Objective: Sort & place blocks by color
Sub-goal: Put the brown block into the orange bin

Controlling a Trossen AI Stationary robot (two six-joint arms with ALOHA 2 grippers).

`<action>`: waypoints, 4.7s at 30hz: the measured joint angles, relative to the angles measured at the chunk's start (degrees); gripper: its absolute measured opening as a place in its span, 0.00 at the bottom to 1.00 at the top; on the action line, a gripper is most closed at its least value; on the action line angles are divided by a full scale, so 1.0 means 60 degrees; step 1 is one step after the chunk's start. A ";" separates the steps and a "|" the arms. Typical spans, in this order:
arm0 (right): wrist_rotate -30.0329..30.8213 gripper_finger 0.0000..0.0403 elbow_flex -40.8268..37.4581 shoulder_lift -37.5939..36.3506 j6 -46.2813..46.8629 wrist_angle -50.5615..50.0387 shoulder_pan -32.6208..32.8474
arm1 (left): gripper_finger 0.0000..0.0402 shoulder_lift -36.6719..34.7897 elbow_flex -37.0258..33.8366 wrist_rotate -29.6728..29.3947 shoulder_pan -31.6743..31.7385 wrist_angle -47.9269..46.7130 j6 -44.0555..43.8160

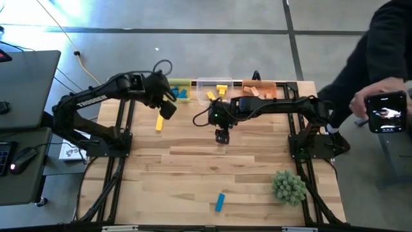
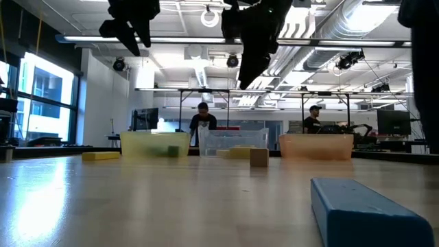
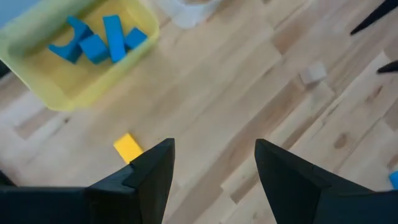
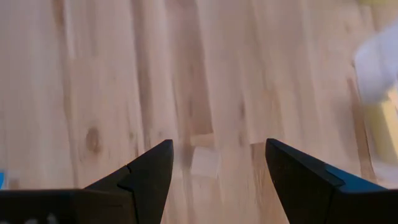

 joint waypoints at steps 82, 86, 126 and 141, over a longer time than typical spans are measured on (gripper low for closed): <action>-0.0877 0.26 -0.3583 0.1155 -0.5807 0.3566 -0.0153 | 0.53 0.0011 -0.0405 -0.2085 -0.2604 0.0080 -0.0680; -0.0874 0.26 -0.3162 0.1166 -0.4250 0.3367 -0.0153 | 0.53 0.0011 -0.0405 -0.2332 -0.2534 0.0084 0.0036; 0.5030 0.26 0.0572 0.1158 -0.1312 -0.0565 -0.3237 | 0.53 0.0009 -0.0405 -0.2206 0.2000 0.1786 0.3831; 0.2178 0.26 0.0572 0.1158 -0.0346 -0.0867 -0.6686 | 0.53 0.0011 -0.0405 -0.2208 0.3160 0.1803 0.2953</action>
